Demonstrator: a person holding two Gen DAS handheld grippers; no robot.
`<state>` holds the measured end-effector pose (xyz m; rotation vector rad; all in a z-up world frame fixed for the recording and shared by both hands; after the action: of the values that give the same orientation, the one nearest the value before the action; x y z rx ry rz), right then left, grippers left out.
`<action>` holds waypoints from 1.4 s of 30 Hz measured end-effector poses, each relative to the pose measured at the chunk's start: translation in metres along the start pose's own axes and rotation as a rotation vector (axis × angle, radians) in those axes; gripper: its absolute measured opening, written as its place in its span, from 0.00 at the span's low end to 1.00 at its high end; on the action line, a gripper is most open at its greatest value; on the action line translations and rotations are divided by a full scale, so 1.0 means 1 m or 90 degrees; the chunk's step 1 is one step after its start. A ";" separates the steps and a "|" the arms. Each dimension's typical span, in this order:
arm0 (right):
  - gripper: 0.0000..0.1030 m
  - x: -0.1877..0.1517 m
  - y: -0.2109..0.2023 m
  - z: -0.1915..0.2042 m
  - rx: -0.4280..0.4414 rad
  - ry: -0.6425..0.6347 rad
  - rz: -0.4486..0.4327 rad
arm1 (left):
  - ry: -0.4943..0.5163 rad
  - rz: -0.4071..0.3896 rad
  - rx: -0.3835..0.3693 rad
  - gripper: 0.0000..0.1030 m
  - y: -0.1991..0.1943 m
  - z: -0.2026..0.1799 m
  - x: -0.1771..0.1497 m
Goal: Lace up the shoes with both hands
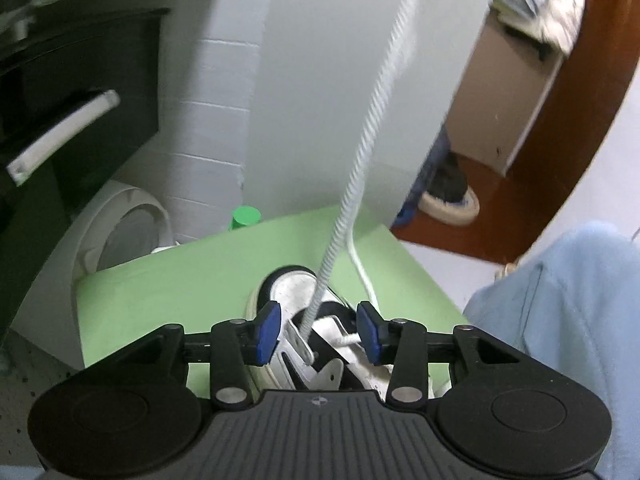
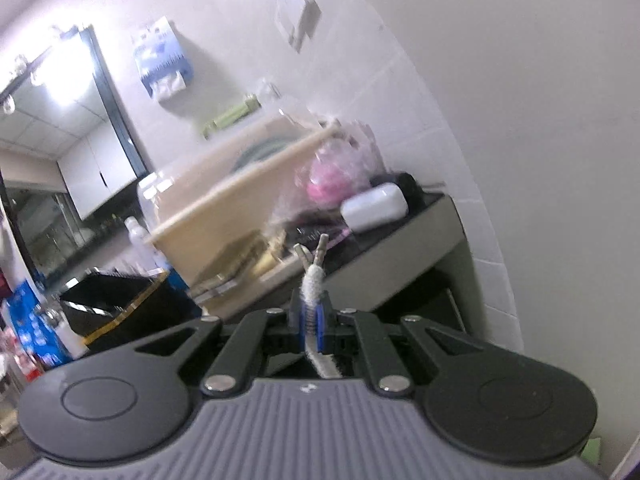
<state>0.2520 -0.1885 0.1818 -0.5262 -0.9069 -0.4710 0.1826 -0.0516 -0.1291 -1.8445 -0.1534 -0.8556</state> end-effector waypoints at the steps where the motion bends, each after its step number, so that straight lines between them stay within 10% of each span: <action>1: 0.05 0.004 -0.002 0.004 0.001 -0.003 -0.003 | 0.000 0.003 0.007 0.42 0.003 0.001 -0.001; 11: 0.05 0.003 -0.010 0.023 0.008 -0.021 0.008 | -0.056 0.004 0.020 0.33 0.031 0.018 0.008; 15: 0.05 -0.017 -0.005 0.008 -0.003 -0.004 0.027 | -0.049 0.018 0.027 0.04 0.039 0.018 0.006; 28: 0.06 -0.258 0.069 -0.145 -0.147 0.234 0.255 | -0.078 0.002 0.061 0.04 0.038 0.029 0.007; 42: 0.03 -0.318 0.108 -0.196 -0.163 0.269 0.319 | -0.073 -0.035 0.091 0.03 0.028 0.037 0.014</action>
<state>0.2648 -0.1729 -0.2065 -0.8234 -0.2897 -0.2234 0.2237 -0.0357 -0.1489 -1.7623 -0.3308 -0.7565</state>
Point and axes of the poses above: each gripper's, at about its wrist camera, not at the fingertips, and y roughly the way its jaws point, z to its left, x to its top, the point moved 9 cm from there along y, roughly the way its jaws point, and after that the axes turned 6 degrees about z, right-handed, at the moved point
